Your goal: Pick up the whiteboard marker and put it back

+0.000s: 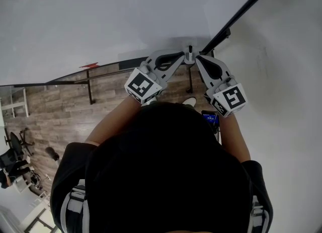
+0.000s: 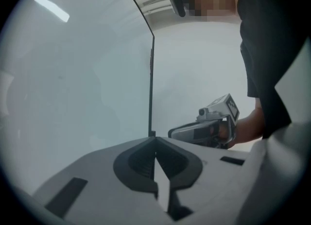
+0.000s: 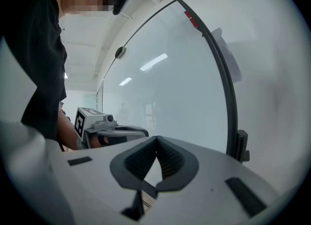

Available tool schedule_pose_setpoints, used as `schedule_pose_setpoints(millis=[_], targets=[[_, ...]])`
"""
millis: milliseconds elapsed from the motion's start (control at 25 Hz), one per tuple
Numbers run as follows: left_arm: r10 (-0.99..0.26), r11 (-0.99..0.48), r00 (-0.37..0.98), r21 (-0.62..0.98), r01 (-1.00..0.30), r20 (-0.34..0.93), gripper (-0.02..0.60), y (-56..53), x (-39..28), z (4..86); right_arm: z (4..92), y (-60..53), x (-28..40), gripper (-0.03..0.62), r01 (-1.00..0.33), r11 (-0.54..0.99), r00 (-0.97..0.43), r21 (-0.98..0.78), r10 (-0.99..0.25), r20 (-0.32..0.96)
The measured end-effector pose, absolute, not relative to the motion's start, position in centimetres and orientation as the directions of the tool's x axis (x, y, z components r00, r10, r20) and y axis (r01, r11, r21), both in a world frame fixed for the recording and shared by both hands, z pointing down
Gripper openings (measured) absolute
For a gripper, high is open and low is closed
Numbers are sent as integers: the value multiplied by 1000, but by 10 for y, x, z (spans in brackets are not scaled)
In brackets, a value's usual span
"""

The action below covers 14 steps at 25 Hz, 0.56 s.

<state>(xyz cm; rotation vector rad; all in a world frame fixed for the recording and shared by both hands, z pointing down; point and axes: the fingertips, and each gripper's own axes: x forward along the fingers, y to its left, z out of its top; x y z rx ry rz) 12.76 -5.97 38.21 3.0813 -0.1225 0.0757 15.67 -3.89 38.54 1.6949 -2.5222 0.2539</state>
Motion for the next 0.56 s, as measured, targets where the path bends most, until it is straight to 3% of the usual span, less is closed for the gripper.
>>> schedule_pose_setpoints(millis=[560], targets=[[-73,-996,994,50,-77,79,3,-49,127,385,384,-30,162,0,-927,364,-374,-92,-913,160]])
